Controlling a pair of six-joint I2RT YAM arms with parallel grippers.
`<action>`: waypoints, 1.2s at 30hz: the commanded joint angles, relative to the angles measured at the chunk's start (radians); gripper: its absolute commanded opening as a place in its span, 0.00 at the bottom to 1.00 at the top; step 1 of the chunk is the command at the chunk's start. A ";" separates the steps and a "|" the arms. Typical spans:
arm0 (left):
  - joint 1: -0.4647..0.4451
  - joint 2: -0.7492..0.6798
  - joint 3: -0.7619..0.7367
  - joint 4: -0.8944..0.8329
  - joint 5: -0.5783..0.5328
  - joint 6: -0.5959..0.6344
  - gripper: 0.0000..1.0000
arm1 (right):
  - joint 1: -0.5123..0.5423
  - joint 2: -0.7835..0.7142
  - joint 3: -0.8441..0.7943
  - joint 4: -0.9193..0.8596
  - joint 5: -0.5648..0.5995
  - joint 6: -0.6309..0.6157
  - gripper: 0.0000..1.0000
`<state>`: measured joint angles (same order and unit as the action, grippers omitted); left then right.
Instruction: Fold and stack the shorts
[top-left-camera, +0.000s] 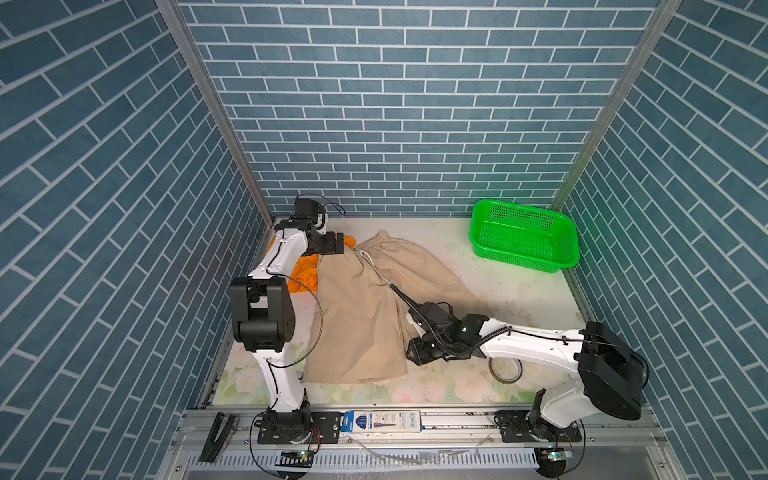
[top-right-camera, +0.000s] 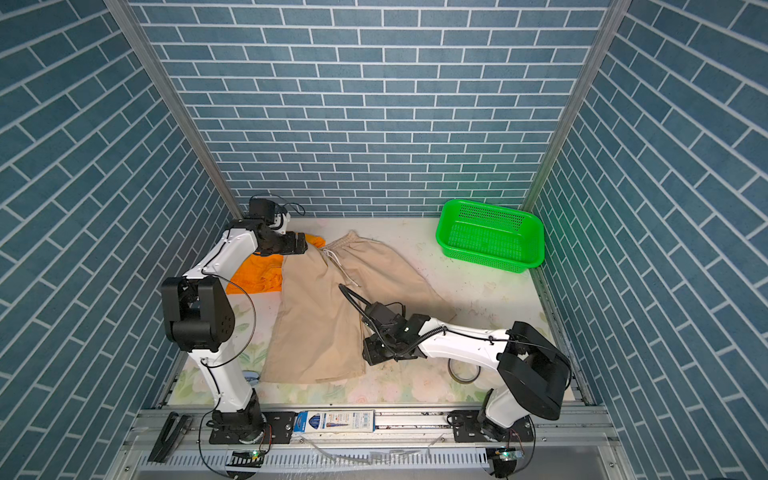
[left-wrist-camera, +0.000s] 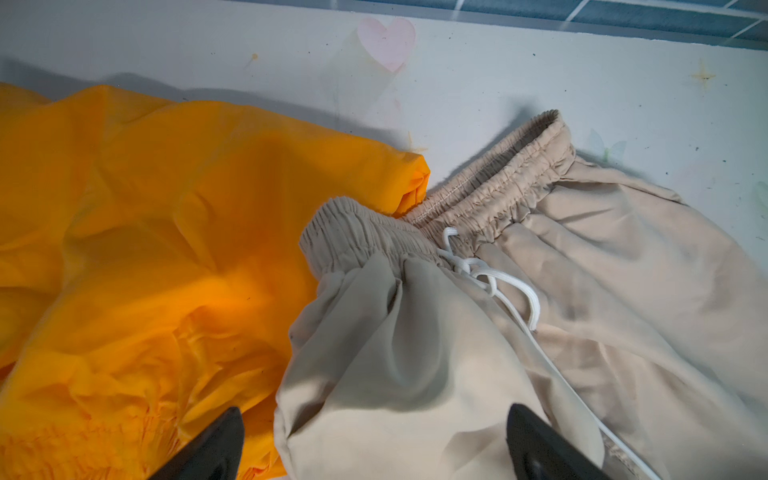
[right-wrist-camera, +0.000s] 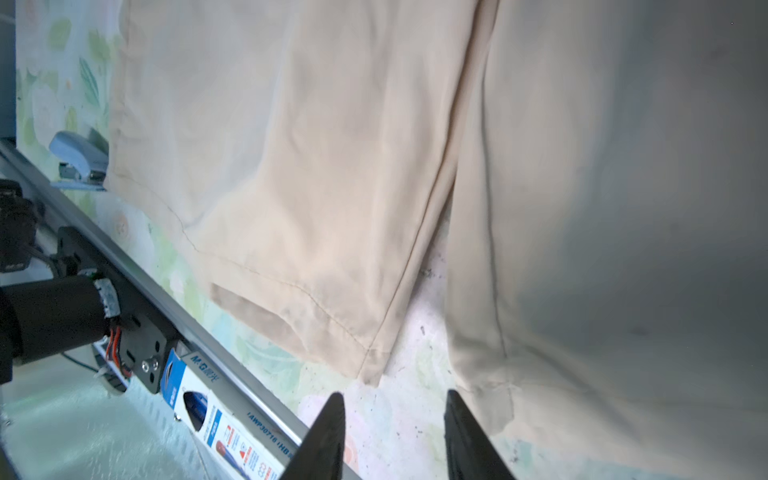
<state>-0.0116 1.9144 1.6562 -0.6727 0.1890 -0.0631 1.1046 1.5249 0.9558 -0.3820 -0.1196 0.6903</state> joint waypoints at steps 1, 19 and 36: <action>0.007 -0.049 0.027 -0.040 -0.023 0.008 1.00 | 0.037 0.066 0.113 -0.188 0.162 -0.063 0.43; 0.067 -0.132 -0.058 -0.038 -0.010 -0.032 1.00 | 0.150 0.371 0.347 -0.396 0.346 -0.004 0.75; 0.068 -0.024 -0.046 0.067 0.086 0.036 1.00 | 0.100 0.379 0.205 -0.240 0.112 0.048 0.55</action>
<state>0.0540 1.8668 1.5818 -0.6159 0.2554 -0.0494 1.2037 1.8729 1.1992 -0.6285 0.0704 0.6949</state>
